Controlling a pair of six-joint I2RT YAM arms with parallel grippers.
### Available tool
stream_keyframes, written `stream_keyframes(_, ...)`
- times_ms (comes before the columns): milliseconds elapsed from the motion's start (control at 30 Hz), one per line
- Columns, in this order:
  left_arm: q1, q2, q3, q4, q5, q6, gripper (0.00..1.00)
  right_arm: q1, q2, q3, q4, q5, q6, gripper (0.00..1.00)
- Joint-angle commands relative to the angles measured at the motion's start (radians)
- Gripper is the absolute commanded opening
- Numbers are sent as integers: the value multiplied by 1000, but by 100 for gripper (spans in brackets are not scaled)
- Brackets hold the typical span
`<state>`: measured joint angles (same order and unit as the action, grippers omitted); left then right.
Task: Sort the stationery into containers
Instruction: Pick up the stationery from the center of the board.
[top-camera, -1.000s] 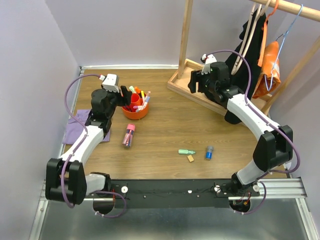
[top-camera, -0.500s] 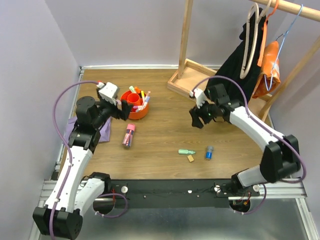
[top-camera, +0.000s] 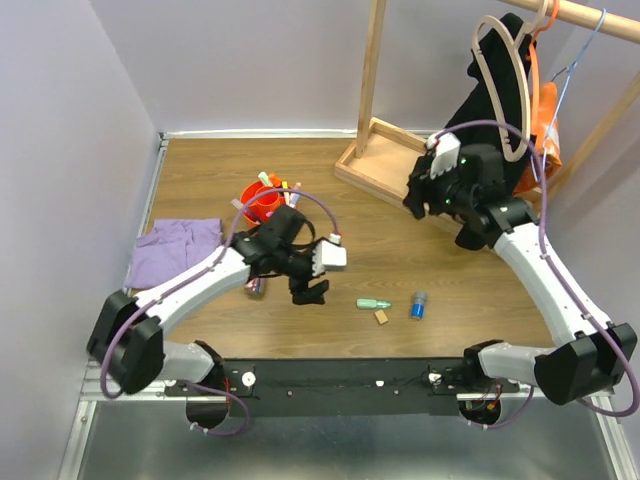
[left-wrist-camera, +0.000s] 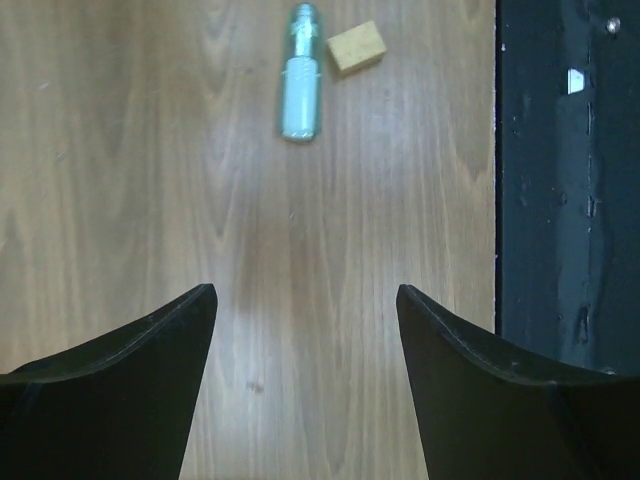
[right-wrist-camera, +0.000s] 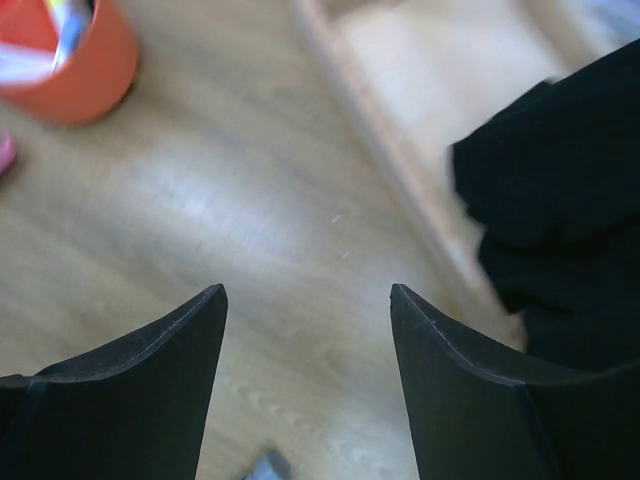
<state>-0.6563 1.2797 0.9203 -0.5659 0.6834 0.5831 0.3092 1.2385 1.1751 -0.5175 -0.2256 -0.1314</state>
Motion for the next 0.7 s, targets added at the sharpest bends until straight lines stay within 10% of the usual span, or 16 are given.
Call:
stream_keyframes(0,-127,137,98,127,-91,31,80,-50,-2,116,48,103,47,75)
stream_keyframes(667,-356,615,477,149,-281,-173,65,-110,-134,89,85,292,111,78)
